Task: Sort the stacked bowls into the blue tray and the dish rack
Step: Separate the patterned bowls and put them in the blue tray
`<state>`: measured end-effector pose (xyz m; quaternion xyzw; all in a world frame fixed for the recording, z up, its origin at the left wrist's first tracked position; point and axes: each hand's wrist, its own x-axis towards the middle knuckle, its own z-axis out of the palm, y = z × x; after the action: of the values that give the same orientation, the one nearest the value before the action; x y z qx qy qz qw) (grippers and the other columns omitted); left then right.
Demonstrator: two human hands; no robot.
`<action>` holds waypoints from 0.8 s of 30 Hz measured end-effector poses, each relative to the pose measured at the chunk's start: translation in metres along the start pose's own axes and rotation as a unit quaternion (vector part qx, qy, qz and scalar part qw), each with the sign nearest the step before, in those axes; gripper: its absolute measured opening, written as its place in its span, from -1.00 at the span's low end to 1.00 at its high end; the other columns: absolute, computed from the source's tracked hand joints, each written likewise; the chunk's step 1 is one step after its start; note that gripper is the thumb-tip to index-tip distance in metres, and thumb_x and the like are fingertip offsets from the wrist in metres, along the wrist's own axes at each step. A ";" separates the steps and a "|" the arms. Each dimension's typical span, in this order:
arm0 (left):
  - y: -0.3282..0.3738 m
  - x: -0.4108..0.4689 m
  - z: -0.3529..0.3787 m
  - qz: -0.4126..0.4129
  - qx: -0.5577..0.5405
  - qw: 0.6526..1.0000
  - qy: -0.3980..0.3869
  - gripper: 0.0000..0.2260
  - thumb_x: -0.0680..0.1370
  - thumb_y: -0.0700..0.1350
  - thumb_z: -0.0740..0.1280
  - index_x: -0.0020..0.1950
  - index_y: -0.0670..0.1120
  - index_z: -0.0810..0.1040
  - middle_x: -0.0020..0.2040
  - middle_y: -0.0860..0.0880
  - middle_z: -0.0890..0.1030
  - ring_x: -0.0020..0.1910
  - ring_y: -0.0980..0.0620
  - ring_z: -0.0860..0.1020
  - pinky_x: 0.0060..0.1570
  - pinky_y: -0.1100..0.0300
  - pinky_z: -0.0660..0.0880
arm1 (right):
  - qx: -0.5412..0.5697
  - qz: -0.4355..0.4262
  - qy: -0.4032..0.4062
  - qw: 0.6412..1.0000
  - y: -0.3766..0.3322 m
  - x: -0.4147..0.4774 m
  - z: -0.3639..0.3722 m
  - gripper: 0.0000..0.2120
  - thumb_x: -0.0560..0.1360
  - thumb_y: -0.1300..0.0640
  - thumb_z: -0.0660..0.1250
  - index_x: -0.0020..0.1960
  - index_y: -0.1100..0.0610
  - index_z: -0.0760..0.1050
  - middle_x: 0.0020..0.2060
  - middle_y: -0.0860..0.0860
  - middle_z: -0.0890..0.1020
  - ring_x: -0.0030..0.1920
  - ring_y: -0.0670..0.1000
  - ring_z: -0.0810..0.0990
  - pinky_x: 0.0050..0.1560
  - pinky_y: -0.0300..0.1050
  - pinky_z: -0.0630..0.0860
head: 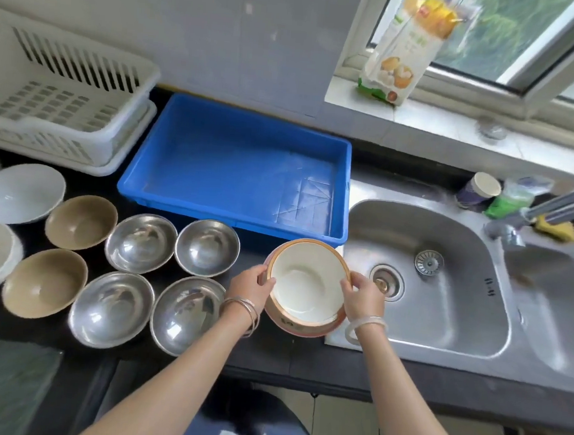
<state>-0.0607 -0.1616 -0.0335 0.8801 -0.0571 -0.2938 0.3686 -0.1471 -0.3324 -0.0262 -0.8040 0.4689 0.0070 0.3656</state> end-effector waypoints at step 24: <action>0.014 0.007 -0.041 0.029 0.010 0.995 0.091 -0.81 0.52 -0.23 0.21 0.03 -0.12 0.60 -0.18 -0.03 0.61 -0.22 0.00 0.51 -0.37 0.25 0.38 | 0.010 0.011 0.027 1.000 -0.028 -0.033 0.010 -0.81 0.44 0.23 0.24 -0.35 0.14 0.45 -0.44 0.07 0.49 -0.35 0.09 0.39 -0.47 -0.25 0.24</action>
<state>-0.0304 -0.1487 -0.0050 0.9048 -0.0519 -0.2009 0.3720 -0.1410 -0.2933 -0.0055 -0.7950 0.4878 -0.0151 0.3603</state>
